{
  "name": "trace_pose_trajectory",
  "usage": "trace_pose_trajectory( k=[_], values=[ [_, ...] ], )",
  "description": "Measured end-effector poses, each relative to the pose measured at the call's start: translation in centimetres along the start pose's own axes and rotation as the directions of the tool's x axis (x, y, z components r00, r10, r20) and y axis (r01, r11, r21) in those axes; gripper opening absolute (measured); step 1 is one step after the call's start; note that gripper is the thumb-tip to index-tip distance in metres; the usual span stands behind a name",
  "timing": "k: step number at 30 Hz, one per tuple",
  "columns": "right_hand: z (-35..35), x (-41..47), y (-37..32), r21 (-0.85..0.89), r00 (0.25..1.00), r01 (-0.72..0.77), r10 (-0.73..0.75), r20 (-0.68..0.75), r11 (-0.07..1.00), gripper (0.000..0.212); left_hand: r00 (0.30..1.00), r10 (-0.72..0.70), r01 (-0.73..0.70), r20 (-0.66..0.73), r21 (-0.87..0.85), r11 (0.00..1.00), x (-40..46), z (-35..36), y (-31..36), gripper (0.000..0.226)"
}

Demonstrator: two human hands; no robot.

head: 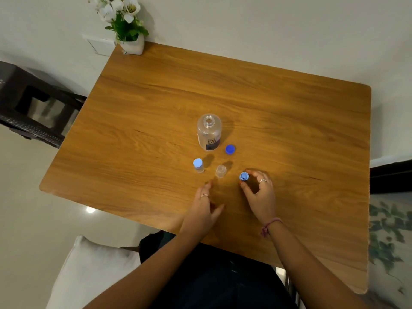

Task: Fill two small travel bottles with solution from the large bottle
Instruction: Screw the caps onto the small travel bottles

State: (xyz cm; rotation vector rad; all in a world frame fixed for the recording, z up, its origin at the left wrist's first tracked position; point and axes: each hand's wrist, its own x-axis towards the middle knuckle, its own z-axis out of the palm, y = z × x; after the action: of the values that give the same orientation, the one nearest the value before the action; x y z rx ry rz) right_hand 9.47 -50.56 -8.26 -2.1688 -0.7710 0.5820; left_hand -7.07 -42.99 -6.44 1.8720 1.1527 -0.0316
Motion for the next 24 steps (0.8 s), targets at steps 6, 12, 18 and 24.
trace_pose_trajectory(
  k=[6, 12, 18, 24],
  values=[
    [-0.4, -0.1, -0.1, 0.043, 0.999, -0.031, 0.03, 0.024, 0.999, 0.032, 0.98, -0.088, 0.062, -0.18, -0.147, 0.987, 1.4, 1.6, 1.5, 0.075],
    [-0.5, 0.0, 0.0, 0.062, 0.998, -0.06, 0.059, 0.016, 0.996, 0.035, 0.965, -0.094, 0.027, -0.246, -0.261, 0.965, 3.3, 2.1, 2.3, 0.066],
    [-0.8, 0.1, -0.3, 0.153, 0.99, -0.142, 0.144, -0.003, 0.978, 0.036, 0.95, -0.085, -0.003, -0.299, -0.283, 0.959, 4.3, 2.4, 2.5, 0.048],
    [-1.3, 0.4, -0.2, 0.23, 0.981, -0.193, 0.195, 0.013, 0.954, 0.028, 0.966, -0.007, -0.061, -0.258, -0.254, 0.965, 5.0, 2.0, 2.7, 0.04]
  ],
)
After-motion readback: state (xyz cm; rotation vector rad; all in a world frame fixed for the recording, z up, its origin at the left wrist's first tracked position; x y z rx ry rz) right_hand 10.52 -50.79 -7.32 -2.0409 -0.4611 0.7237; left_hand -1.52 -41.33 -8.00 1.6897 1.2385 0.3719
